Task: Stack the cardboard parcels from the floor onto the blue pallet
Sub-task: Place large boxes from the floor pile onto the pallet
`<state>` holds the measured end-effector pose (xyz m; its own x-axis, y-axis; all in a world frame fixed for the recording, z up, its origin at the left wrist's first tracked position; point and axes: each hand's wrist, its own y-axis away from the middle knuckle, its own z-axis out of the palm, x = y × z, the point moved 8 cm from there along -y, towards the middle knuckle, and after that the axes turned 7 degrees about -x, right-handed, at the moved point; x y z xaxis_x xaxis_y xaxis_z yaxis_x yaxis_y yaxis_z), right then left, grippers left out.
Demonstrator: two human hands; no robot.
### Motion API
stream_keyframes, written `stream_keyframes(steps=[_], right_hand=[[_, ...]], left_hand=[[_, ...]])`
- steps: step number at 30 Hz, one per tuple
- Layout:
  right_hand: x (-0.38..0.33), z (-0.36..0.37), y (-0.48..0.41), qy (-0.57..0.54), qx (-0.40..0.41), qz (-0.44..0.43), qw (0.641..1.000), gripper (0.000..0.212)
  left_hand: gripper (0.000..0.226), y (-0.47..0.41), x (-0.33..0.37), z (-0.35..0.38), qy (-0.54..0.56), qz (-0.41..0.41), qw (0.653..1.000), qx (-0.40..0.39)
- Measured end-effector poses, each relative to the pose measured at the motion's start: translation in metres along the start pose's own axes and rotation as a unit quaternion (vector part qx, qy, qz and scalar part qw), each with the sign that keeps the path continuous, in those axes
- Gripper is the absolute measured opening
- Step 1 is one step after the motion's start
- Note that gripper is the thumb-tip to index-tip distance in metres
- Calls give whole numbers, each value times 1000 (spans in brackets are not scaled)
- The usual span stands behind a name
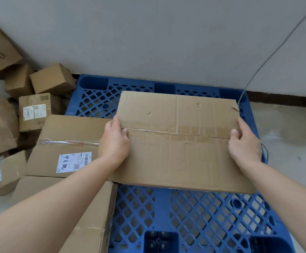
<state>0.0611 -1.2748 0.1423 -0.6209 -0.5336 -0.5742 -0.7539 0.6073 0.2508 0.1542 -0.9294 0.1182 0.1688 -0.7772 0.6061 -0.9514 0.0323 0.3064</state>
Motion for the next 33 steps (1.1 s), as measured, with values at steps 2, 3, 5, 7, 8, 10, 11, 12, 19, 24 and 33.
stream_keyframes(steps=[2, 3, 5, 7, 8, 10, 11, 12, 19, 24, 33], right_hand=[[12, 8, -5, -1, -7, 10, 1000, 47], [18, 14, -8, -2, -14, 14, 1000, 47], [29, 27, -12, -3, -25, 20, 999, 47], [39, 40, -17, -8, -30, 23, 999, 47], [44, 46, -19, -9, -31, 24, 999, 47], [54, 60, -24, -10, -35, 25, 999, 47], [59, 66, -26, -11, -37, 25, 999, 47], [64, 73, -29, -13, -39, 25, 999, 47], [93, 118, -49, -33, -67, 22, 997, 48], [108, 147, -55, -49, -83, 27, 995, 49], [101, 152, -59, 41, -91, 8, 995, 51]], left_hand=[[33, -3, -5, 12, 7, 2, 1000, -8], [28, -5, -8, 17, 9, 1, 1000, -10], [21, -10, -17, 29, 6, -4, 1000, -17], [20, -15, -25, 40, -3, -10, 1000, -24], [22, -18, -28, 45, -9, -12, 1000, -26], [28, -22, -35, 56, -20, -18, 999, -30], [30, -25, -38, 61, -23, -21, 999, -34], [30, -28, -42, 67, -25, -23, 999, -38], [17, -46, -77, 102, -43, -47, 997, -47], [29, -55, -96, 116, -52, -55, 996, -49], [40, -60, -101, 123, -38, -78, 995, -52]])
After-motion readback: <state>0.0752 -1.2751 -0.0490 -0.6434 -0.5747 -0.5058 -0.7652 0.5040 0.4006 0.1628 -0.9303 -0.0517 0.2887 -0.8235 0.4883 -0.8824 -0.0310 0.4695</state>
